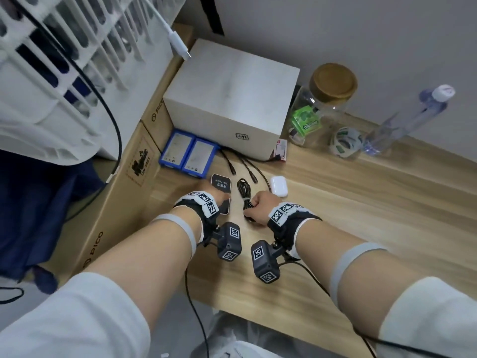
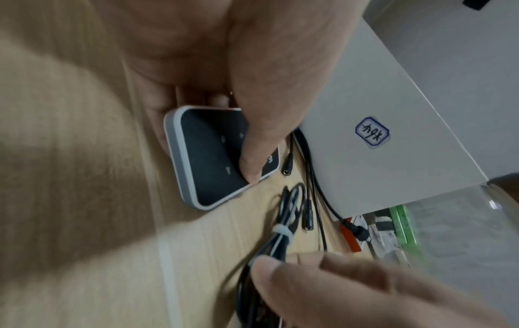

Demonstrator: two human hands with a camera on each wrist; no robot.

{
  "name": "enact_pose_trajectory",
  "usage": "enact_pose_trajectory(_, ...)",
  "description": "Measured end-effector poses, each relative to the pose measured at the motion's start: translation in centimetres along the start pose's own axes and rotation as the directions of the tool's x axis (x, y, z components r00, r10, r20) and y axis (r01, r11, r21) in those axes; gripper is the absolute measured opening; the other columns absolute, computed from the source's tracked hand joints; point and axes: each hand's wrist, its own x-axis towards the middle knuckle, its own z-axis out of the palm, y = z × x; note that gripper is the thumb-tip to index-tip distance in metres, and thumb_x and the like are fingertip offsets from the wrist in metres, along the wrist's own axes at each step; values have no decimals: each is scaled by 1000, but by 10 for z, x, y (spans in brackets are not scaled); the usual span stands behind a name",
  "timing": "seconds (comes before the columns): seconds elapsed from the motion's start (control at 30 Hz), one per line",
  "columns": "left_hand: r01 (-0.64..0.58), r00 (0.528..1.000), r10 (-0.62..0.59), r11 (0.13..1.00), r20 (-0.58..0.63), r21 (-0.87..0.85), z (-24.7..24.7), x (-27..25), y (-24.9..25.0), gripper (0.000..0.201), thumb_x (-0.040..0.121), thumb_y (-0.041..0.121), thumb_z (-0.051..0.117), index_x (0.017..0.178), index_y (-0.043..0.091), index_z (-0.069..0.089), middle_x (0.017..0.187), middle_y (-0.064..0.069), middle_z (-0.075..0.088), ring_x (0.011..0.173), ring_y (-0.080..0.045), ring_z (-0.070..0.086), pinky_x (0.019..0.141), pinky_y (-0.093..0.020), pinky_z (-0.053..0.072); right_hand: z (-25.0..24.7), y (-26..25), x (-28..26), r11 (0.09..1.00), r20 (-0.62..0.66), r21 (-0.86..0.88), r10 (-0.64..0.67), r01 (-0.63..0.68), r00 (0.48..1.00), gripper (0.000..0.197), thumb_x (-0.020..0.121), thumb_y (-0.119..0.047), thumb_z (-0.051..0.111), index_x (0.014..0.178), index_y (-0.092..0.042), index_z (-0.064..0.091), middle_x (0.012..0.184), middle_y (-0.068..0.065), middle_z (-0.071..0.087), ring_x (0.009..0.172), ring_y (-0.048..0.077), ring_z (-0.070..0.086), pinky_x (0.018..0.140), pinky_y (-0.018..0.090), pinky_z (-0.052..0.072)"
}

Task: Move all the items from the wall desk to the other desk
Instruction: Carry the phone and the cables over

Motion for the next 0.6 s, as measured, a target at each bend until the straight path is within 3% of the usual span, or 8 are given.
enact_pose_trajectory(0.07,16,999,-14,999,46,-49,-1,-8,2,37,84,37,73,108,11,64,103,-7,66,88,-26,63,82,-31,47,-11,8,-13,996,-5,83,25,-24,1000,26,77,-34,68,70,-21,47,77,4,59,77,27,61,64,28,49)
enact_pose_trajectory(0.13,7,993,4,995,115,-97,3,-21,9,41,87,40,70,109,6,65,110,-10,69,101,-28,67,95,-36,51,-28,19,-31,978,-30,205,45,-38,999,25,75,-31,71,72,-18,50,78,5,60,77,30,67,71,41,60)
enact_pose_trajectory(0.2,-3,981,36,985,191,-172,11,-36,22,37,89,38,67,102,4,63,114,-13,68,106,-31,66,99,-43,51,-49,34,-51,953,-75,300,61,-35,995,22,76,-27,73,78,-16,54,79,6,62,72,28,66,74,48,61)
enact_pose_trajectory(0.27,-30,970,92,963,224,-267,25,-45,41,44,83,35,73,109,1,62,116,-17,68,104,-35,67,94,-51,54,-73,53,-74,918,-140,395,89,-27,986,17,82,-22,73,85,-14,57,82,8,65,63,21,63,60,33,61)
enact_pose_trajectory(0.33,-67,949,156,949,273,-309,35,-70,70,48,77,32,78,110,0,64,106,-20,71,95,-37,70,86,-56,56,-96,78,-101,866,-190,500,128,-16,973,12,87,-15,69,87,-14,57,82,10,66,58,15,61,45,21,53)
enact_pose_trajectory(0.4,-120,921,237,928,308,-354,43,-115,105,28,85,24,73,95,1,61,83,-16,70,74,-32,68,75,-47,57,-117,107,-129,802,-210,598,165,-7,964,9,90,-13,66,90,-14,57,85,12,70,63,17,64,56,26,56)
enact_pose_trajectory(0.47,-149,888,295,911,353,-386,62,-156,139,19,94,20,64,93,3,56,69,-15,69,64,-29,65,71,-43,54,-136,143,-161,746,-246,666,198,18,949,10,91,-14,66,89,-14,56,92,15,73,70,21,68,69,33,58)
enact_pose_trajectory(0.6,-269,797,456,855,395,-444,127,-240,206,29,93,21,66,115,4,57,87,-19,72,74,-34,71,55,-40,61,-169,232,-243,669,-373,735,267,108,889,11,91,-16,66,86,-17,57,97,17,74,74,23,70,78,39,59)
